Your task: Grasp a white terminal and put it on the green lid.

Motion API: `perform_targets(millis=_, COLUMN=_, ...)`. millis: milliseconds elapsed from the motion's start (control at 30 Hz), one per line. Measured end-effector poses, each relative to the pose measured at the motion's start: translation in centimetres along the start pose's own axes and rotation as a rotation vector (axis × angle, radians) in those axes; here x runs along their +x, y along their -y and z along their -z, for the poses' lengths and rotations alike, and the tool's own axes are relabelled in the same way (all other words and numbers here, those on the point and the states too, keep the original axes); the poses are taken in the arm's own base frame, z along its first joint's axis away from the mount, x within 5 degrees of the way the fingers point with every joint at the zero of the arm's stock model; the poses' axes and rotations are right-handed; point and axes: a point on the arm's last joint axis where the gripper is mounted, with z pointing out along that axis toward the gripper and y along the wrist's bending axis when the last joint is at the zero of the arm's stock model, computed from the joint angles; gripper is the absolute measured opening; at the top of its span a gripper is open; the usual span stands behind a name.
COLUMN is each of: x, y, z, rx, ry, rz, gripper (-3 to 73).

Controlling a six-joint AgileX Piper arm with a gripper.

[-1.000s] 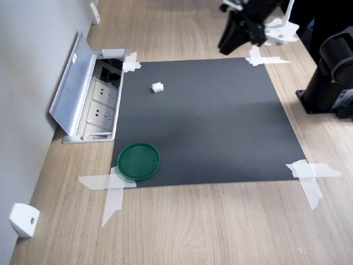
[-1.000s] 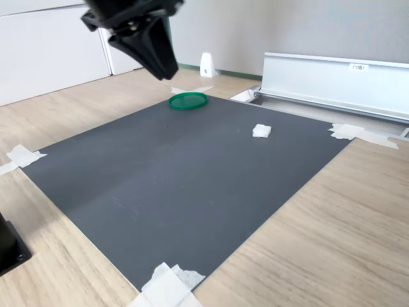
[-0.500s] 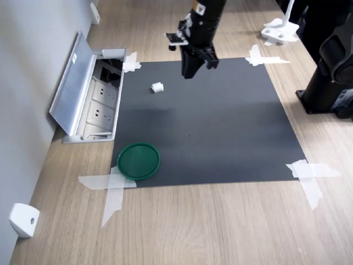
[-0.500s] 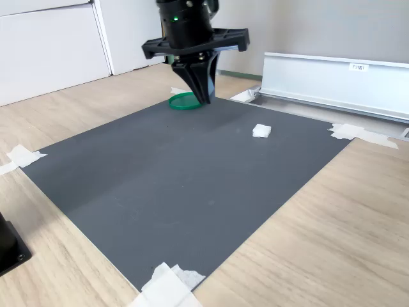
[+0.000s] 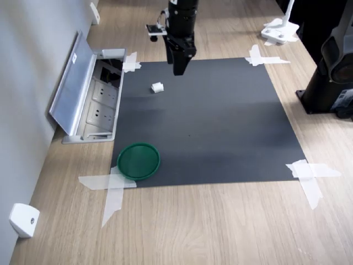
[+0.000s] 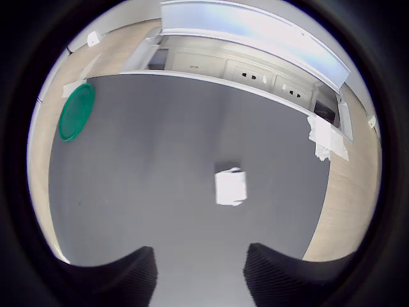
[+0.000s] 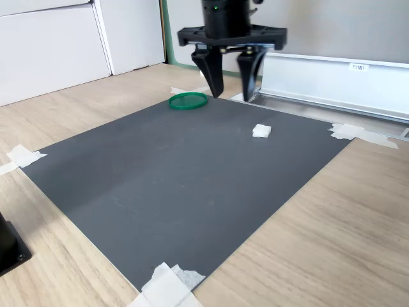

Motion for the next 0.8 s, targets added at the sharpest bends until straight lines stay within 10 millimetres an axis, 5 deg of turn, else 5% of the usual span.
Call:
perform_targets(millis=600, x=-2.5, y=1.6, z=-7.5, rx=-0.051, ry=-0.092, rz=0.076, gripper=65.2)
perform_targets(millis=800, x=-2.5, y=1.6, z=-7.7, rx=-0.051, ry=-0.09, rz=0.1, gripper=65.1)
